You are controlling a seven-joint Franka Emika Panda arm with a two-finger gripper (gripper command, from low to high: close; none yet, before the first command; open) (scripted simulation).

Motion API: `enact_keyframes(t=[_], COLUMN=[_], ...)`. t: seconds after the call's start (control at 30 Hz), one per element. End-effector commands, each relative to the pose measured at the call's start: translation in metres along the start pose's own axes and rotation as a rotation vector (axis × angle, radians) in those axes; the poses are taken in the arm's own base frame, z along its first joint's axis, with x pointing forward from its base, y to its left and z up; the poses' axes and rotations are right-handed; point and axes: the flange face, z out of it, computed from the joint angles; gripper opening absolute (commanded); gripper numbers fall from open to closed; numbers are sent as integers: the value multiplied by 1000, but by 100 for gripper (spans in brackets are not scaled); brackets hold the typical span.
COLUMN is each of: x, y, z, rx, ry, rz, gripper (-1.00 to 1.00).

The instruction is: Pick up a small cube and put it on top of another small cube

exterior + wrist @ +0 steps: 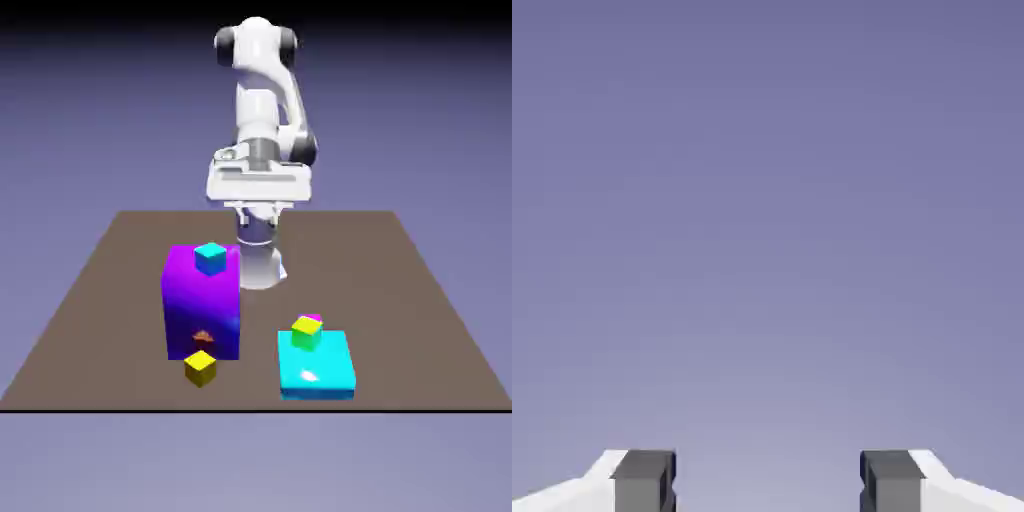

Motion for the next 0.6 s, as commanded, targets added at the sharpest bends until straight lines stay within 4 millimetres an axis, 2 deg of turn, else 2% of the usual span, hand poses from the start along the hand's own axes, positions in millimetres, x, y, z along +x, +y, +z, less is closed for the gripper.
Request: enact_keyframes(t=[0.0,0.27,0.57], x=[1,-2,-19], y=[-2,-6,17], z=[11,100,197], rx=[-30,-280,-583], ry=[-36,-314,-616], rz=[-25,-232,-466], gripper=[0,0,0])
